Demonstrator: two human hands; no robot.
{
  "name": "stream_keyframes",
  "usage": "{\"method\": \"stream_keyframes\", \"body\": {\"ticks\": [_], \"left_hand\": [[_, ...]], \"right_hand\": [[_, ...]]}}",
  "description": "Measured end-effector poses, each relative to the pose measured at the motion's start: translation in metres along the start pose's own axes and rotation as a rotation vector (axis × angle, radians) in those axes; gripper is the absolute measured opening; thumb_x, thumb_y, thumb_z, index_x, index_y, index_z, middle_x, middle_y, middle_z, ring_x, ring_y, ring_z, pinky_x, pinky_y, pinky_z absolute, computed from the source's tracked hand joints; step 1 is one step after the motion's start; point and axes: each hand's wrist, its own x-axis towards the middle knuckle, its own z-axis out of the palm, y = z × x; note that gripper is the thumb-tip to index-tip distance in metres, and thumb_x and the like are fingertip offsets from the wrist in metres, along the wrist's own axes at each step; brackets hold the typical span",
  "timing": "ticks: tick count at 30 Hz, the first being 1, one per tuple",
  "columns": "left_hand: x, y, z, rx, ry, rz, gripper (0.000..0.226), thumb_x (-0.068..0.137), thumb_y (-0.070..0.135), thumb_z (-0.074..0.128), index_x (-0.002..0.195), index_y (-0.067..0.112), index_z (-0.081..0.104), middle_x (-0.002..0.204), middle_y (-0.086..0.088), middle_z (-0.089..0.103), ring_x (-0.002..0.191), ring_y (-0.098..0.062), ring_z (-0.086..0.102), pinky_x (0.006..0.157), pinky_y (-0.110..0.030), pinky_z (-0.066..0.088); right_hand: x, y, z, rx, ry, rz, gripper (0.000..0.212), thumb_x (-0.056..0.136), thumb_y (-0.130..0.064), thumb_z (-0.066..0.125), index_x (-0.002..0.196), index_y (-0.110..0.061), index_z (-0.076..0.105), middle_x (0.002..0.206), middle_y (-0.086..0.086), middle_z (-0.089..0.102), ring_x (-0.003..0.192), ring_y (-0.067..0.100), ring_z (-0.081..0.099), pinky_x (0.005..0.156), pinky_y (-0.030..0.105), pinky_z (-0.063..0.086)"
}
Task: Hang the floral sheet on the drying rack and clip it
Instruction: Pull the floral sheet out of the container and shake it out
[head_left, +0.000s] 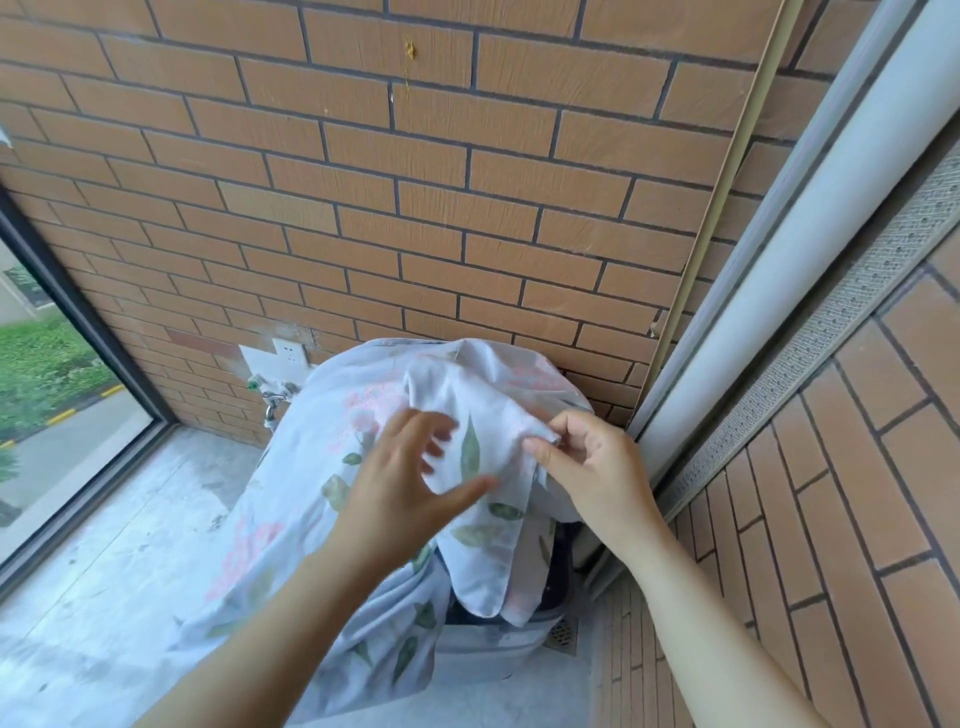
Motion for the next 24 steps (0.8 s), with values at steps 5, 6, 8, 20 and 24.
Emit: {"method": "stream_keyframes", "body": {"ticks": [5, 6, 8, 20, 24], "left_hand": [[-0.028, -0.003, 0.015, -0.056, -0.066, -0.164, 0.051, 0.063, 0.056, 0.077, 0.097, 0.030, 0.049, 0.098, 0.017, 0.050, 0.084, 0.000, 0.055, 0.070, -0.018, 0.048], [-0.029, -0.004, 0.017, -0.058, -0.039, -0.186, 0.054, 0.062, 0.057, 0.076, 0.100, 0.030, 0.047, 0.102, 0.019, 0.047, 0.087, 0.002, 0.054, 0.072, -0.018, 0.048], [-0.026, -0.005, 0.022, -0.060, 0.003, -0.232, 0.054, 0.065, 0.055, 0.075, 0.102, 0.030, 0.045, 0.104, 0.019, 0.043, 0.091, 0.002, 0.052, 0.073, -0.018, 0.047], [0.005, -0.008, -0.039, -0.244, 0.152, -0.092, 0.032, 0.090, 0.030, 0.048, 0.065, 0.010, 0.046, 0.057, 0.004, 0.037, 0.057, -0.006, 0.036, 0.054, -0.028, 0.030], [0.018, -0.001, -0.055, -0.255, 0.136, -0.059, 0.036, 0.091, 0.033, 0.044, 0.072, 0.003, 0.045, 0.064, 0.001, 0.040, 0.062, -0.010, 0.038, 0.056, -0.028, 0.031]], "right_hand": [[0.025, -0.025, 0.014, -0.043, 0.031, -0.074, 0.022, 0.085, -0.026, 0.072, 0.070, -0.013, 0.061, 0.061, 0.008, 0.057, 0.056, 0.010, 0.044, 0.058, 0.028, 0.037], [0.028, -0.030, 0.017, -0.045, 0.032, -0.088, 0.022, 0.084, -0.026, 0.073, 0.070, -0.014, 0.061, 0.062, 0.009, 0.059, 0.056, 0.009, 0.045, 0.058, 0.028, 0.038], [0.032, -0.039, 0.023, -0.030, 0.025, -0.101, 0.021, 0.084, -0.024, 0.074, 0.072, -0.011, 0.063, 0.064, 0.010, 0.063, 0.056, 0.009, 0.048, 0.059, 0.026, 0.041], [0.039, -0.041, 0.008, -0.101, -0.012, -0.151, 0.023, 0.087, -0.026, 0.070, 0.070, -0.016, 0.058, 0.057, -0.010, 0.048, 0.054, 0.002, 0.038, 0.056, 0.019, 0.031], [0.032, -0.037, 0.007, -0.190, -0.027, -0.151, 0.018, 0.090, -0.021, 0.066, 0.075, -0.018, 0.057, 0.061, -0.005, 0.054, 0.054, 0.005, 0.042, 0.054, 0.015, 0.033]]}}
